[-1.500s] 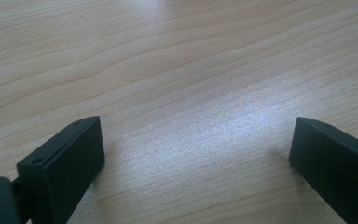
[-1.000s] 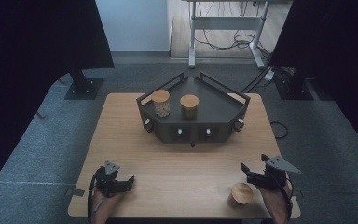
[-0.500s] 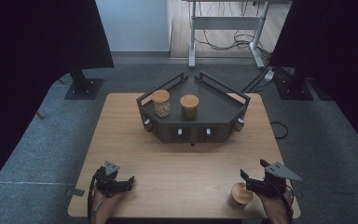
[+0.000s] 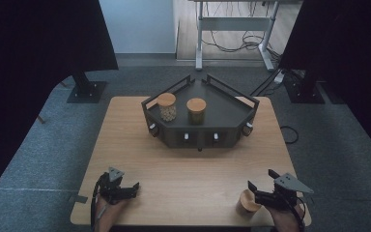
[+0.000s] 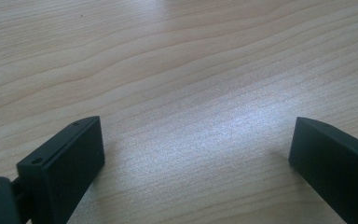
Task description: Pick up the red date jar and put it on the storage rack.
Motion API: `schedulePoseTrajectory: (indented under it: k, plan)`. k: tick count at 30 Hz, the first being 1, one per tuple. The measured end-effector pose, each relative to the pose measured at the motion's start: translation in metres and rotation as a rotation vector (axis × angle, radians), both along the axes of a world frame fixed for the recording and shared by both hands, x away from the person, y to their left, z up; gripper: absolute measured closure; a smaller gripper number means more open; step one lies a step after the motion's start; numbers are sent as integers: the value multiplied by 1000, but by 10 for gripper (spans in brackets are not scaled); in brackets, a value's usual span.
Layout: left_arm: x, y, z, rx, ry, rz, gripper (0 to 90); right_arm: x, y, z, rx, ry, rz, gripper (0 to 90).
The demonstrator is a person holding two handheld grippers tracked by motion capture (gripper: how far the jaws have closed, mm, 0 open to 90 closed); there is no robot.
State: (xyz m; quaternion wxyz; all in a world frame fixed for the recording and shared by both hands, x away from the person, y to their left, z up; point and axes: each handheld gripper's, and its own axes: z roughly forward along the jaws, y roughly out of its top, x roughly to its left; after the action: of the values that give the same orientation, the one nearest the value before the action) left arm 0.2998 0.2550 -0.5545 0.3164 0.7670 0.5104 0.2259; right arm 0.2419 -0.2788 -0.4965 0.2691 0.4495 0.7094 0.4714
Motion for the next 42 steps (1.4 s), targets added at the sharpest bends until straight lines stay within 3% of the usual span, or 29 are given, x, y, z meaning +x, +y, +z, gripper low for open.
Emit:
schedulePoseTrajectory:
  k: [28,42]
  plan:
    - [0,0,0,0,0,1,29,-26,16,-9,11,16,123,92]
    - [0,0,0,0,0,1,29,-33,20,-17,-11,23,148,88]
